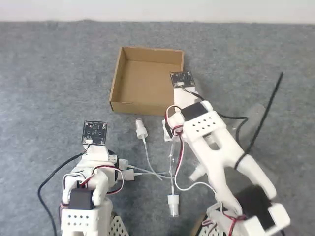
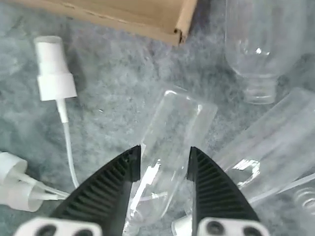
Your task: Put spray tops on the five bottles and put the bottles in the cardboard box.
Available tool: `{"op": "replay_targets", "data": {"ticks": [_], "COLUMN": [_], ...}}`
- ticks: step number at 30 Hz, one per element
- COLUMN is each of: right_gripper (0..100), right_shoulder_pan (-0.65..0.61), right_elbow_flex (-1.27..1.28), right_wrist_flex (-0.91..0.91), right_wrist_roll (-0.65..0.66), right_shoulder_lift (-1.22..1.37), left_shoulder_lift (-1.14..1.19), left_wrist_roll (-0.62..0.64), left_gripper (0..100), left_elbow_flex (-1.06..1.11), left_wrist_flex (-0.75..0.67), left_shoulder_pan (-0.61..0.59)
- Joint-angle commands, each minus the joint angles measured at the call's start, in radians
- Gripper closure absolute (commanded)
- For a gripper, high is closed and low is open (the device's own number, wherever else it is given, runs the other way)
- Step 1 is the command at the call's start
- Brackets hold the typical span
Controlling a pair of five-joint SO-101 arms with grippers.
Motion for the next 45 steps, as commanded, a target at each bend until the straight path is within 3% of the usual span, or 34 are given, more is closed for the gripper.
{"op": "replay_targets", "data": {"ticks": [1, 10, 16, 22, 30, 36, 45], "right_gripper": [86.0, 85.8, 75.8, 75.8, 93.1, 93.8, 93.5], "right_shoulder_pan": [-0.01, -0.01, -0.012, -0.008, -0.002, 0.015, 0.137], "right_elbow_flex": [-0.074, -0.172, -0.203, -0.203, -0.204, -0.204, -0.203], "right_wrist_flex": [-0.015, -0.005, -0.005, -0.005, -0.015, -0.015, -0.016], "right_wrist_roll": [-0.023, -0.104, -0.137, -0.19, -0.235, -0.325, -0.551], "right_shoulder_lift": [0.018, 0.196, 0.292, 0.306, 0.226, 0.117, 0.036], "left_shoulder_lift": [-0.018, -0.018, -0.018, -0.018, -0.018, -0.018, -0.018], "left_wrist_roll": [-0.006, -0.006, -0.006, -0.006, -0.006, -0.006, -0.006], "left_gripper": [99, 99, 99, 99, 99, 99, 99], "left_elbow_flex": [-0.013, -0.013, -0.013, -0.013, -0.013, -0.013, -0.013], "left_wrist_flex": [-0.008, -0.008, -0.008, -0.008, -0.008, -0.008, -0.008], "left_shoulder_pan": [0.0, 0.0, 0.0, 0.0, 0.0, 0.0, 0.0]}}
